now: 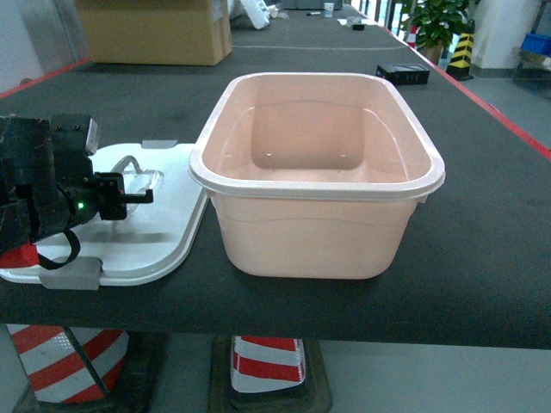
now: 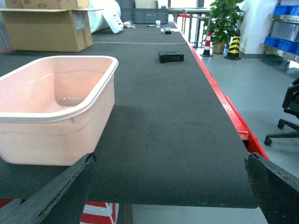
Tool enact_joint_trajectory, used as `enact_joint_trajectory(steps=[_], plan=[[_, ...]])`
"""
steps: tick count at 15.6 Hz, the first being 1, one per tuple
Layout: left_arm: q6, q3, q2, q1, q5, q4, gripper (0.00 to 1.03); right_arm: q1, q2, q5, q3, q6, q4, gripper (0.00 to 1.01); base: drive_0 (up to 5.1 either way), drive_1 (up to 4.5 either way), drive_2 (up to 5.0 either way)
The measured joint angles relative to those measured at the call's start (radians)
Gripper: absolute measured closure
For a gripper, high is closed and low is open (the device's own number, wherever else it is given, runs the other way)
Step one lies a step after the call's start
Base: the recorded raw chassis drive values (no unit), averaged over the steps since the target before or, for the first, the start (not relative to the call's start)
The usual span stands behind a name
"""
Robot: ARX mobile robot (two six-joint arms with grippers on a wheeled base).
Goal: Pick capacitor and pack into box
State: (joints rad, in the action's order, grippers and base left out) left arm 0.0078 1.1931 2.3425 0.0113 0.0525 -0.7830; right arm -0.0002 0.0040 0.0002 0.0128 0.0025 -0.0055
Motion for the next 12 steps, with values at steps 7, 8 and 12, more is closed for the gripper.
enact_joint_trajectory(steps=[7,8,12], plan=[[0.000,-0.075,-0.085,-0.029,0.018,-0.004,1.01,0.000,0.000,0.000,0.000,0.000,0.000,0.03,0.0,0.00,0.0],[0.001,-0.084,-0.130,-0.050,0.019,0.016,1.01,0.000,0.000,0.000,0.000,0.000,0.000,0.03,0.0,0.00,0.0],[-0.006,-0.090,-0.359,-0.087,0.080,0.122,1.01,0.000,0.000,0.000,0.000,0.000,0.000,0.03,0.0,0.00,0.0]])
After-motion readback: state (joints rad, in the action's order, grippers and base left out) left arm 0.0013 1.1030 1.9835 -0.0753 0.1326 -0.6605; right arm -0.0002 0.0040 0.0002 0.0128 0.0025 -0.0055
